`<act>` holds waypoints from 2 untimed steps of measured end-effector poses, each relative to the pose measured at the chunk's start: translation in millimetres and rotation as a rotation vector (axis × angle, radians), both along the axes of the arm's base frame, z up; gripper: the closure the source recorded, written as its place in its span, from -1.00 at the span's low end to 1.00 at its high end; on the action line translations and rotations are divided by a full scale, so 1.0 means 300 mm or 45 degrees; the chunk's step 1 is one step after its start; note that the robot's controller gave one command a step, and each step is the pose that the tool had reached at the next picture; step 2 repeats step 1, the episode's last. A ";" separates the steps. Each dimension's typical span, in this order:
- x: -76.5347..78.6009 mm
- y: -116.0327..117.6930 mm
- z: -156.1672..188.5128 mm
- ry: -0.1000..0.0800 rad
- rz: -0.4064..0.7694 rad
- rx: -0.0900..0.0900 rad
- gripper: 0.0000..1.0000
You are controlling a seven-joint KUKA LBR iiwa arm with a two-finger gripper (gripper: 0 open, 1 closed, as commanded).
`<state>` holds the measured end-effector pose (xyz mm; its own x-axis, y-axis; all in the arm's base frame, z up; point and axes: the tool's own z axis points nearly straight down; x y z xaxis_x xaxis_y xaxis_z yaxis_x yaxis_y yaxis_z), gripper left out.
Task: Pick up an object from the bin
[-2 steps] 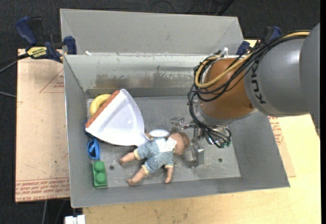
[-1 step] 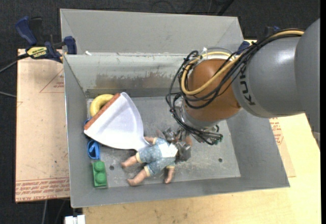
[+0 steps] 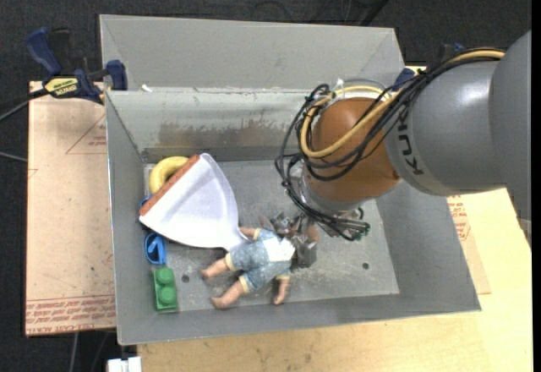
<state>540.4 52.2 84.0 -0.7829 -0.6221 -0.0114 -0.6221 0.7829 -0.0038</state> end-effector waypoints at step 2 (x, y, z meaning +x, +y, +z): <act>-0.013 -0.010 0.665 -0.001 0.013 0.002 1.00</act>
Offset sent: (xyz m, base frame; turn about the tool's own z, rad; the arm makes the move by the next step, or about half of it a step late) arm 0.0000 0.0000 0.0000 0.0000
